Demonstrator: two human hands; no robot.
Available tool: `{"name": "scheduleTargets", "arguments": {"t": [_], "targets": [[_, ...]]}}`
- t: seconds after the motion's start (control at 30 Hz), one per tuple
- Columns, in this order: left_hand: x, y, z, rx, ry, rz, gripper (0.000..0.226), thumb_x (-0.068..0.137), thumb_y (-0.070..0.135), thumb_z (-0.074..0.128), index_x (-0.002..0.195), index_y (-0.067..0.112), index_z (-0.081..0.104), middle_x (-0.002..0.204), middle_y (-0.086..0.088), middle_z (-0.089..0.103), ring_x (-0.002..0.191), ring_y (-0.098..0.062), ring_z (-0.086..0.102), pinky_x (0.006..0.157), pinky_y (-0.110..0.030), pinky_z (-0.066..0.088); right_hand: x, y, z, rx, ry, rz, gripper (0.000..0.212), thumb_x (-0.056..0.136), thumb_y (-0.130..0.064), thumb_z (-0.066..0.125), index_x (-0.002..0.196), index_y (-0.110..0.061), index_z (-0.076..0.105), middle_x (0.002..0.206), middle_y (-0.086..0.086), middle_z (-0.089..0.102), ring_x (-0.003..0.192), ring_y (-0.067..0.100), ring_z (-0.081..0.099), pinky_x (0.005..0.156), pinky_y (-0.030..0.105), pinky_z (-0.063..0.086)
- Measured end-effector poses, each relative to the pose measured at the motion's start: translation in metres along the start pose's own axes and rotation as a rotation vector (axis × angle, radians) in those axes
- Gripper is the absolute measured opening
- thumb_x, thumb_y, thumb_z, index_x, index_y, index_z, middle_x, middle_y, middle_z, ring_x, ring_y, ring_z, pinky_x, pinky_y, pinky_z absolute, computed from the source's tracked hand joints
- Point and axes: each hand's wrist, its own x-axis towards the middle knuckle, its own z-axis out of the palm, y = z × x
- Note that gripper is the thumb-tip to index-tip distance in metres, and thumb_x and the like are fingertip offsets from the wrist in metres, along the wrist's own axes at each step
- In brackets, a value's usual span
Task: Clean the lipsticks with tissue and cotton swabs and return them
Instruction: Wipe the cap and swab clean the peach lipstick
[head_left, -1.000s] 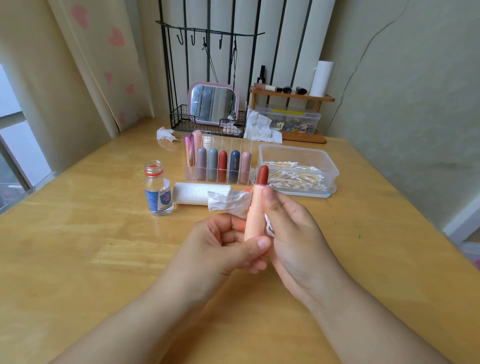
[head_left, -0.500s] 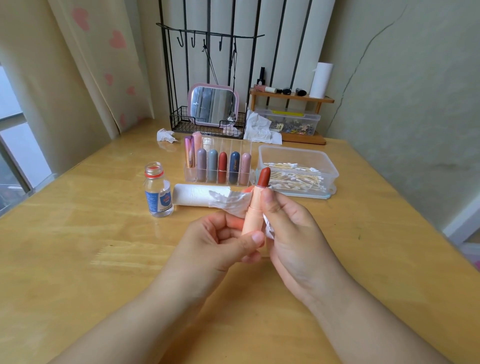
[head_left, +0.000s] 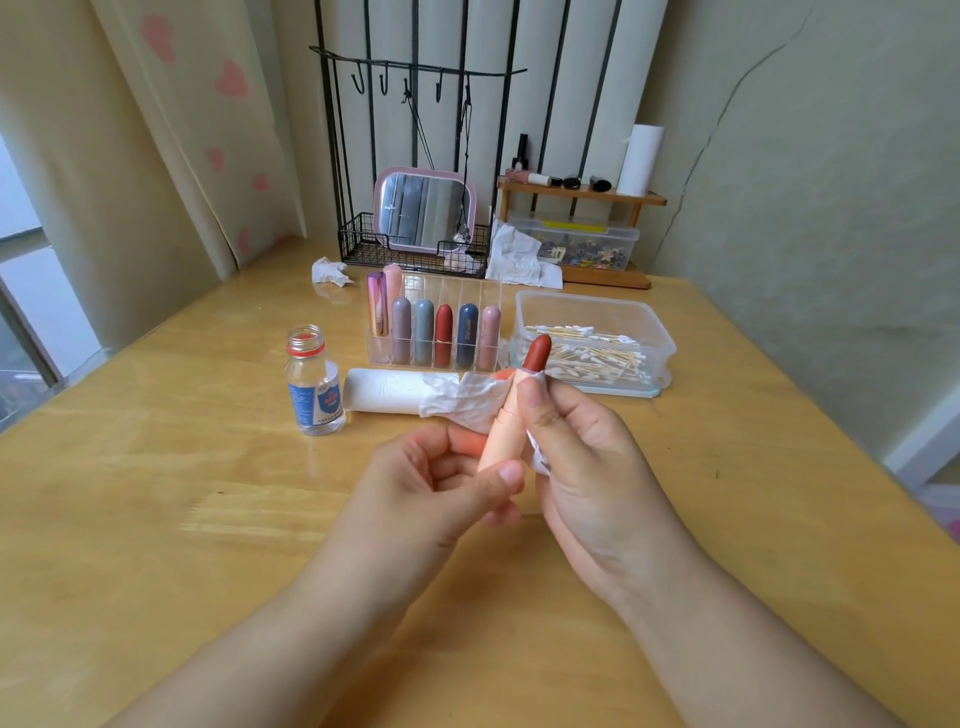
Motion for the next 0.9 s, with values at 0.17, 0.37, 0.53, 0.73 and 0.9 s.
{"name": "scheduleTargets", "arguments": {"t": [0.17, 0.37, 0.53, 0.73, 0.9], "targets": [[0.001, -0.0002, -0.001, 0.016, -0.054, -0.075, 0.035, 0.077, 0.025, 0.073, 0.094, -0.003, 0.061, 0.073, -0.012, 0.069, 0.061, -0.018, 0.065, 0.065, -0.026, 0.054, -0.0007, -0.0002, -0.0025, -0.042, 0.019, -0.004, 0.033, 0.078, -0.045, 0.057, 0.081, -0.013, 0.062, 0.062, 0.0, 0.052, 0.063, 0.016, 0.05, 0.044, 0.024, 0.039], [-0.0009, 0.0007, -0.0011, -0.184, -0.159, -0.134, 0.029, 0.08, 0.027, 0.055, 0.087, 0.002, 0.069, 0.078, -0.022, 0.068, 0.063, -0.023, 0.066, 0.061, -0.026, 0.055, -0.0015, -0.004, -0.0006, 0.004, -0.019, 0.007, 0.025, 0.078, -0.045, 0.055, 0.071, -0.023, 0.066, 0.058, 0.003, 0.048, 0.038, 0.011, 0.034, 0.033, 0.019, 0.028], [0.0004, 0.0006, -0.0013, -0.056, -0.016, -0.048, 0.029, 0.063, 0.009, 0.082, 0.084, -0.002, 0.066, 0.07, -0.016, 0.07, 0.055, -0.018, 0.064, 0.059, -0.024, 0.055, 0.0005, -0.0018, -0.0002, -0.025, 0.004, -0.028, 0.029, 0.077, -0.049, 0.06, 0.081, -0.023, 0.07, 0.067, -0.001, 0.055, 0.068, 0.018, 0.05, 0.048, 0.028, 0.039], [-0.0007, 0.0025, 0.0002, -0.209, -0.104, -0.15, 0.033, 0.079, 0.027, 0.064, 0.088, -0.004, 0.063, 0.077, -0.024, 0.067, 0.059, -0.023, 0.065, 0.059, -0.028, 0.056, -0.0019, -0.0053, -0.0022, -0.031, -0.038, -0.054, 0.036, 0.081, -0.043, 0.053, 0.07, -0.009, 0.061, 0.064, 0.015, 0.053, 0.065, 0.025, 0.047, 0.044, 0.024, 0.035], [-0.0007, 0.0021, 0.0, -0.22, -0.105, -0.104, 0.022, 0.077, 0.021, 0.061, 0.079, 0.002, 0.072, 0.076, -0.021, 0.069, 0.059, -0.02, 0.066, 0.058, -0.026, 0.055, -0.0035, -0.0078, -0.0013, 0.019, -0.047, -0.031, 0.031, 0.077, -0.043, 0.054, 0.077, -0.014, 0.063, 0.053, 0.004, 0.049, 0.042, 0.011, 0.04, 0.04, 0.023, 0.036]]}}
